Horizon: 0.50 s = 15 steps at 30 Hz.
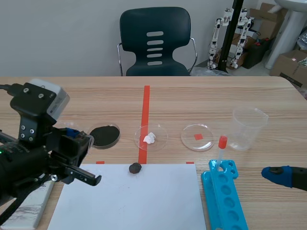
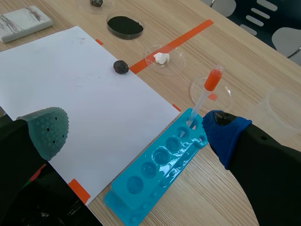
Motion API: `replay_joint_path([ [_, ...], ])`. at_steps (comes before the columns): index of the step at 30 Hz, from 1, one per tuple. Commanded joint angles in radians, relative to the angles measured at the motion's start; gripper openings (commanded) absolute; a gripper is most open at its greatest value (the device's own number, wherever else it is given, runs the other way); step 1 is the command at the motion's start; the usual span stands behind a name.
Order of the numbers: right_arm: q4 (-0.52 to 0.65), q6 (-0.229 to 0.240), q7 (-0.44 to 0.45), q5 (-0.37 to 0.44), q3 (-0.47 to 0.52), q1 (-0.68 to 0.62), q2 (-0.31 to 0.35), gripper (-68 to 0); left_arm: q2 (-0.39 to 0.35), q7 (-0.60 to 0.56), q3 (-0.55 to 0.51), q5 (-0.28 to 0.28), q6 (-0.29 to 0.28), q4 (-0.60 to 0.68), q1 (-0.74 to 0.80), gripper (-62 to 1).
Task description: Pick up the right mineral with the left hand
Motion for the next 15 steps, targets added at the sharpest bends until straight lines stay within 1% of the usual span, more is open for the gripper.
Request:
replay_joint_path([
  [1, 0.009, -0.003, 0.014, 0.011, 0.005, -0.002, 0.0, -8.4, 0.004, -0.026, -0.005, -0.005, -0.014, 0.045, 0.037, -54.9],
  [4, 0.009, -0.003, 0.014, 0.011, 0.005, -0.002, 0.0, -8.4, 0.004, -0.058, -0.04, -0.001, -0.046, 0.111, 0.117, -54.9],
  [7, 0.009, -0.003, 0.014, 0.011, 0.005, -0.002, 0.0, -8.4, 0.004, -0.089, -0.068, 0.002, -0.059, 0.158, 0.188, -54.9],
  [9, 0.009, -0.003, 0.014, 0.011, 0.005, -0.002, 0.0, -8.4, 0.004, -0.113, -0.086, 0.002, -0.073, 0.175, 0.231, -54.9],
  [12, 0.009, -0.003, 0.014, 0.011, 0.005, -0.002, 0.0, -8.4, 0.004, -0.162, -0.114, 0.002, -0.08, 0.183, 0.287, -54.9],
  [15, 0.009, -0.003, 0.014, 0.011, 0.005, -0.002, 0.0, -8.4, 0.004, -0.214, -0.143, 0.001, -0.107, 0.183, 0.333, -55.0],
])
